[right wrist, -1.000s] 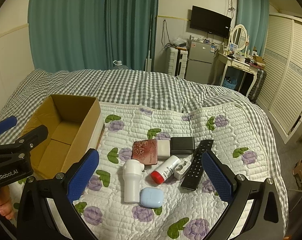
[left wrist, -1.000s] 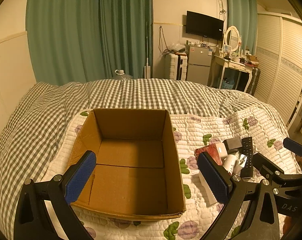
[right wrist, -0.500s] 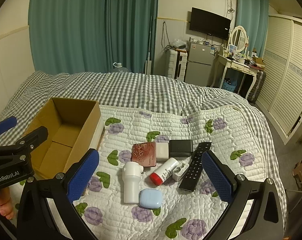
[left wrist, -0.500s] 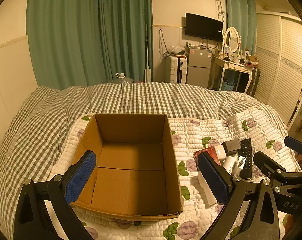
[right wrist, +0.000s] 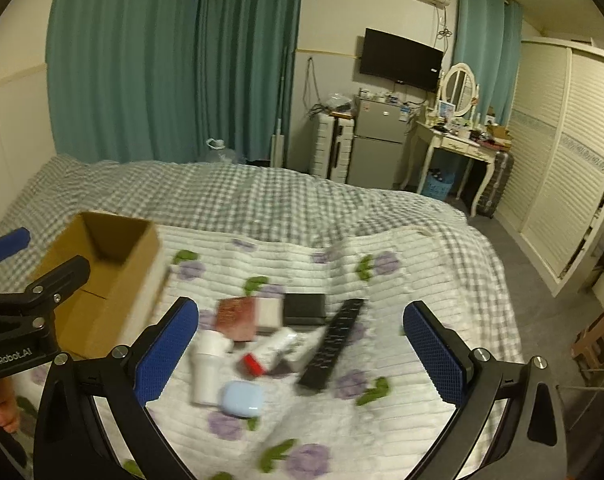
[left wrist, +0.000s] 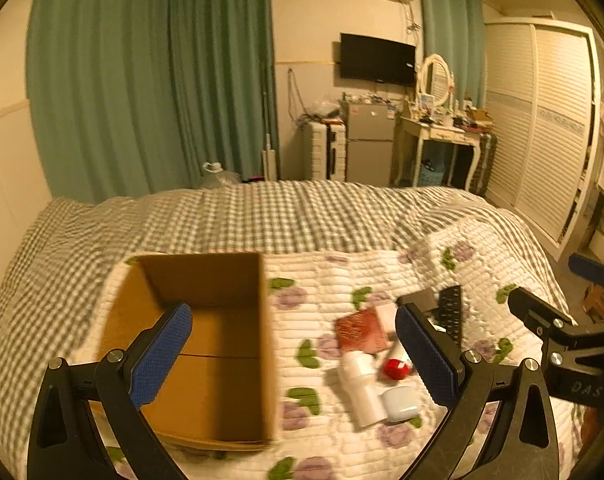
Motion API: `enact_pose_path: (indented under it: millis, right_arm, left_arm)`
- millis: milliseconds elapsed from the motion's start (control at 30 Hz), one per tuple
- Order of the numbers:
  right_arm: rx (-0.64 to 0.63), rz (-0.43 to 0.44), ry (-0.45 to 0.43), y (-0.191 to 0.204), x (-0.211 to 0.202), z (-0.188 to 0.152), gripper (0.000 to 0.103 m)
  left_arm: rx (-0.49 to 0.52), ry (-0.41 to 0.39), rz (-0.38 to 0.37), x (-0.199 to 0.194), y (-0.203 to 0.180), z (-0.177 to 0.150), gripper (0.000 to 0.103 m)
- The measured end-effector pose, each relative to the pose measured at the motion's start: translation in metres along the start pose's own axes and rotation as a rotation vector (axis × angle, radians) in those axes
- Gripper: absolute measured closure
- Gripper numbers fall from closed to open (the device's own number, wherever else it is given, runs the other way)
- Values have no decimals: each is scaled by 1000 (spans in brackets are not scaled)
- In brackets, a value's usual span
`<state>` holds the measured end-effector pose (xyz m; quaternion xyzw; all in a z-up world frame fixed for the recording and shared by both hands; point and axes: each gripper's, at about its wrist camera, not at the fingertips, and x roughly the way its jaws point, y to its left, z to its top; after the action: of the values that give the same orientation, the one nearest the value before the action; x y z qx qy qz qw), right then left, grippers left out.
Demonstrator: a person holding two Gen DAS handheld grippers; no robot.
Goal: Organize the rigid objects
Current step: 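Grasp the white cylindrical bottle with the left tool while the right tool grasps the white charger plug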
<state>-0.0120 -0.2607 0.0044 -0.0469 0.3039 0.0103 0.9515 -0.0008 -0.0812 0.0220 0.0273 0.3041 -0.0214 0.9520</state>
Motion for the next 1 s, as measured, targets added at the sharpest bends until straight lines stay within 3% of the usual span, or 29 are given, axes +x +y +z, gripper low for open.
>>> enact_pose_path:
  millis: [167,333,433,500,667,733,900,1000]
  right_arm:
    - [-15,-59,67,-37,25,-14,0]
    - [4,-73,159,-61,65,-39,0]
    - [20,-38,202,-66,90,-51,4]
    - [14,-13,238,-64,107,-55,6]
    - [-66,52,293,-46,136,-59,11]
    - [-91,72,299,-41,142,-60,11]
    - [-169,160,308,-30,151,-61,12]
    - [-239,224,335,-21,162,-62,19]
  left_arm:
    - [35,65,-68,29,-40,-15,0]
    - [82,162,-27,73,-67,-49,2]
    - [94,226,10,98,-70,-69,3]
    - [150,203,49,100,-78,-76,3]
    - [119,268,-30,110,-83,-85,3]
    - [132,278,-24,116,-85,-90,3]
    - [53,323,-19,134,-68,-96,7]
    - [58,337,-17,141,-70,-100,12]
